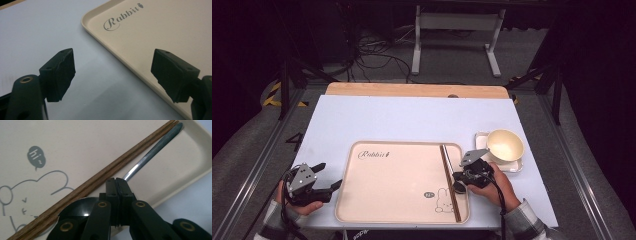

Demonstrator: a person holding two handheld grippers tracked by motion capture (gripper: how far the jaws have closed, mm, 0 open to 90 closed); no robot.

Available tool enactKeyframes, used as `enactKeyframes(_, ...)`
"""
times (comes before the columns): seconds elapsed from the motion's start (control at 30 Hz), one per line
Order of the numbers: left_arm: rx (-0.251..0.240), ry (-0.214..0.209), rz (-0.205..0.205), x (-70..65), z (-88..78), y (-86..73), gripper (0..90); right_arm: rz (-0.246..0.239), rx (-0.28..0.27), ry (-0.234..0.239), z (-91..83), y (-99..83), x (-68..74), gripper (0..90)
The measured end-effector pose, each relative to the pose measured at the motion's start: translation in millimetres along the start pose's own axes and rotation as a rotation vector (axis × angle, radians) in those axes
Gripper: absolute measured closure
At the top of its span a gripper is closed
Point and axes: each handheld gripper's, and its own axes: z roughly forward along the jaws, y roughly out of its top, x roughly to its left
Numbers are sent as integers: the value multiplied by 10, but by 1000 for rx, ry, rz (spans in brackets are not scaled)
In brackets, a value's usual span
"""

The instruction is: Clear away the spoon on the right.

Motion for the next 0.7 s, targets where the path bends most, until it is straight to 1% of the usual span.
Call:
enactKeyframes(0.1,3,-2,-1,-6,2,2,204,-6,-1,-13,-21,-10,45,878)
enactKeyframes(0.2,2,0,1,-5,1,1,204,-13,-31,-19,-91,-18,81,884)
enactKeyframes(0.3,3,3,0,1,-2,-5,204,-34,-62,-2,-208,-55,160,894)
enactKeyframes(0.4,0,0,-1,-3,-5,-6,204,-41,-83,17,-269,-115,240,900)
enactKeyframes(0.43,1,2,4,0,-8,-3,204,-38,-90,35,-280,-149,279,900)
enactKeyframes(0.47,1,1,0,-3,-7,-3,204,-46,-87,50,-278,-182,323,900)
enactKeyframes(0.53,-1,0,0,-3,-6,0,204,-57,-79,48,-270,-218,377,900)
enactKeyframes(0.57,1,1,2,-3,-4,3,204,-61,-74,57,-263,-239,405,900)
enactKeyframes(0.63,0,0,6,-3,0,8,204,-76,-80,45,-271,-268,457,900)
enactKeyframes(0.7,1,-1,4,-3,2,11,204,-82,-91,51,-306,-285,493,900)
